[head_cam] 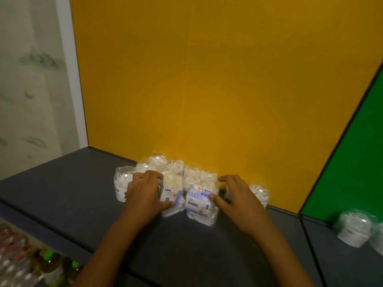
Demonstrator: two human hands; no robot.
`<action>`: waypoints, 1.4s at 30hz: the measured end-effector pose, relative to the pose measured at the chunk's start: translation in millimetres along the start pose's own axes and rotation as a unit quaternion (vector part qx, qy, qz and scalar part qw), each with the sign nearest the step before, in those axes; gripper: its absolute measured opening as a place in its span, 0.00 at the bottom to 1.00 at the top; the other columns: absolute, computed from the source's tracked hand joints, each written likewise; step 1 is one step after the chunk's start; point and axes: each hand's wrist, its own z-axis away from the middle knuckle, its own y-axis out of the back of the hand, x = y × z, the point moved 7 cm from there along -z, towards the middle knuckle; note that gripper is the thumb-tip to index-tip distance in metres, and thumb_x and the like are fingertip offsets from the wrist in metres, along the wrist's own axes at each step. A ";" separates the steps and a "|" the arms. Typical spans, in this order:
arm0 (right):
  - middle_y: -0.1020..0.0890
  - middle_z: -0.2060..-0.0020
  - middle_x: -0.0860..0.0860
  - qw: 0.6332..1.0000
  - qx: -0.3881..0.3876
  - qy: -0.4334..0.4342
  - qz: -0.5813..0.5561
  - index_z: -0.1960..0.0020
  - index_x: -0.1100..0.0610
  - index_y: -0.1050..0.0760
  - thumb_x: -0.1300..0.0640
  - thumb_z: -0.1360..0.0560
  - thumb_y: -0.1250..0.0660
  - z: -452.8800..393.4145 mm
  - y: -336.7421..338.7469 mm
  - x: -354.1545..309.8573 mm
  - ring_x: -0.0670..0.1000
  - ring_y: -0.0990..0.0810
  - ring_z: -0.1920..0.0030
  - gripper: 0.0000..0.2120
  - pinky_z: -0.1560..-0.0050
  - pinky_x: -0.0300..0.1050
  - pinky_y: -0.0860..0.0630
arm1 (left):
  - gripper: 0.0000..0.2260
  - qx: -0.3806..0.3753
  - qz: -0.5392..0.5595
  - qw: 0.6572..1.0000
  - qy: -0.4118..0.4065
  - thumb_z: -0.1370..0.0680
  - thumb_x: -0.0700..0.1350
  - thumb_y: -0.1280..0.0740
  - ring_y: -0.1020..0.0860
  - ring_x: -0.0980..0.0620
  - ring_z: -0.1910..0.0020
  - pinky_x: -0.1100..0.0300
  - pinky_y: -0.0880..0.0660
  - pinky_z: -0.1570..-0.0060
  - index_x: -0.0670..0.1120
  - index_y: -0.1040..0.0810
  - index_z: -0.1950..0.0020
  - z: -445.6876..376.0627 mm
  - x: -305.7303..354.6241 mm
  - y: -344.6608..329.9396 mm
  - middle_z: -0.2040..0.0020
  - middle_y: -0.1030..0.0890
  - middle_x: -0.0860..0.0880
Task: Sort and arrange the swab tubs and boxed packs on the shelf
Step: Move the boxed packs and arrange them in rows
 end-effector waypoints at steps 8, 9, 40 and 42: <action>0.29 0.38 0.43 1.000 0.006 0.003 0.018 0.35 0.46 0.33 0.37 0.25 0.36 -2.8 8.6 -3.7 0.46 0.27 0.41 0.22 0.49 0.44 0.25 | 0.32 0.041 0.159 0.985 -0.049 0.39 0.58 0.22 0.26 0.51 0.48 0.52 0.24 0.53 0.60 0.37 0.43 -4.1 10.5 18.3 0.48 0.25 0.54; 0.29 0.38 0.43 1.000 0.003 0.002 0.018 0.35 0.45 0.32 0.37 0.25 0.36 -3.6 7.4 -5.2 0.46 0.27 0.43 0.22 0.49 0.45 0.24 | 0.31 0.042 0.182 0.980 -0.063 0.38 0.57 0.22 0.26 0.52 0.48 0.52 0.24 0.54 0.61 0.36 0.42 -3.7 11.2 22.3 0.48 0.25 0.55; 0.21 0.50 0.45 0.973 0.069 -0.075 -0.209 0.46 0.47 0.29 0.43 0.38 0.20 30.5 19.3 12.2 0.46 0.19 0.61 0.27 0.64 0.44 0.21 | 0.29 0.034 0.430 0.902 -0.023 0.37 0.37 0.21 0.21 0.62 0.47 0.63 0.21 0.53 0.57 0.24 0.41 42.4 13.7 43.6 0.43 0.21 0.59; 0.20 0.49 0.47 0.964 0.091 -0.082 -0.236 0.46 0.47 0.28 0.44 0.39 0.20 42.5 38.1 19.2 0.43 0.20 0.60 0.27 0.65 0.38 0.23 | 0.29 0.027 0.448 0.893 -0.026 0.35 0.34 0.22 0.19 0.60 0.51 0.64 0.21 0.55 0.56 0.24 0.41 46.1 32.7 43.6 0.41 0.22 0.55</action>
